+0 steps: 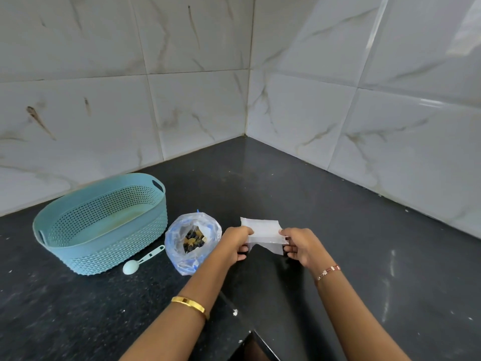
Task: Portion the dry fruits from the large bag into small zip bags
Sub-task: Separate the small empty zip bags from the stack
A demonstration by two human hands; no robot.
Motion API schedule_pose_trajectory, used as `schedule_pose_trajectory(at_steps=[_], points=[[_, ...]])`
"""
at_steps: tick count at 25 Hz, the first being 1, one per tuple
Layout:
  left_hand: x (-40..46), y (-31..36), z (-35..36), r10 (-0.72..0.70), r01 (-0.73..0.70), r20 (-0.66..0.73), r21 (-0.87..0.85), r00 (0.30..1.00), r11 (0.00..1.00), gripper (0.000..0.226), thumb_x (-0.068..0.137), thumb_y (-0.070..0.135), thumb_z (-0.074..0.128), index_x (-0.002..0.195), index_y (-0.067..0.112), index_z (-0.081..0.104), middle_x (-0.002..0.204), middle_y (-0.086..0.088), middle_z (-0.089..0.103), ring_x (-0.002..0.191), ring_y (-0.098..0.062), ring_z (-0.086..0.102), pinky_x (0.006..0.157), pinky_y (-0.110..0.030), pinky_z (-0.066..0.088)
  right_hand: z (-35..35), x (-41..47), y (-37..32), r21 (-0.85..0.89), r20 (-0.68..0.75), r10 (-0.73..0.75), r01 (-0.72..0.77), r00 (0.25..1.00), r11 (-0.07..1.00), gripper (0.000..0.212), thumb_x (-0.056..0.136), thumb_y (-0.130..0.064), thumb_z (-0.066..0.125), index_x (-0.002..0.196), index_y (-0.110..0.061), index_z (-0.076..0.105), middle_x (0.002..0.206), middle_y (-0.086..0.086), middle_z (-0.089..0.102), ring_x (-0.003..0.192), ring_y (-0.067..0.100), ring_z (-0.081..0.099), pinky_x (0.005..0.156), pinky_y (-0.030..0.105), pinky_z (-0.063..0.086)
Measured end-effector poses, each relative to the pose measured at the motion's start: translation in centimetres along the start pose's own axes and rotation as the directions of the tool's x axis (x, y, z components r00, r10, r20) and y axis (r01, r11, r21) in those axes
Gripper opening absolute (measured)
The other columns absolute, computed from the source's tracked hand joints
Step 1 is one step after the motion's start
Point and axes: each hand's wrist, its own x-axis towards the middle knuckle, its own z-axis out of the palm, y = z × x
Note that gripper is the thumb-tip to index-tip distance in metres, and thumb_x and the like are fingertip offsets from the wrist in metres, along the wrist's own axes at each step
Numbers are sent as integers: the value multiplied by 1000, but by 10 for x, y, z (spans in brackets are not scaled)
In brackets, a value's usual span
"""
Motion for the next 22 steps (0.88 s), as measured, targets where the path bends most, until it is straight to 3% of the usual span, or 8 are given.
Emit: schedule_pose_trajectory(at_steps=[5, 9, 14, 18, 22], points=[[5, -5, 3, 57, -56, -4, 124, 998, 991, 20, 88, 11, 50, 107, 6, 55, 96, -8, 56, 72, -13, 49, 58, -23, 44, 3, 0, -1, -24, 14, 10, -10, 1000, 1000, 16, 82, -15, 62, 71, -11, 51, 59, 3, 40, 53, 14, 37, 51, 24, 33], [5, -9, 5, 112, -102, -35, 203, 993, 974, 21, 88, 8, 51, 109, 6, 55, 104, -11, 59, 86, -18, 55, 53, -20, 42, 9, -5, 0, -44, -18, -36, 36, 999, 998, 11, 83, -16, 61, 81, -8, 54, 70, 4, 48, 63, 17, 45, 54, 26, 38], [2, -9, 9, 152, -141, -24, 247, 988, 959, 30, 87, 6, 48, 115, 8, 56, 116, -13, 60, 85, -18, 54, 53, -21, 40, 17, -9, -1, -53, -75, -99, 95, 992, 994, 13, 81, -13, 61, 73, -8, 52, 78, 9, 53, 68, 21, 50, 52, 27, 41], [2, -9, 8, 165, -157, -15, 237, 986, 959, 31, 86, 4, 48, 116, 8, 56, 117, -13, 60, 84, -17, 54, 53, -21, 41, 19, -12, -1, 114, -3, -82, 82, 997, 990, 9, 80, -3, 61, 76, -6, 53, 81, 13, 58, 64, 22, 56, 49, 27, 47], [-6, -10, 3, 167, -170, 32, 167, 986, 971, 29, 87, 7, 50, 115, 9, 56, 102, -9, 60, 81, -14, 53, 59, -21, 43, 18, -20, -4, 188, -29, -157, 159, 987, 969, 10, 80, 4, 58, 85, -4, 54, 94, 18, 62, 80, 31, 64, 63, 36, 52]])
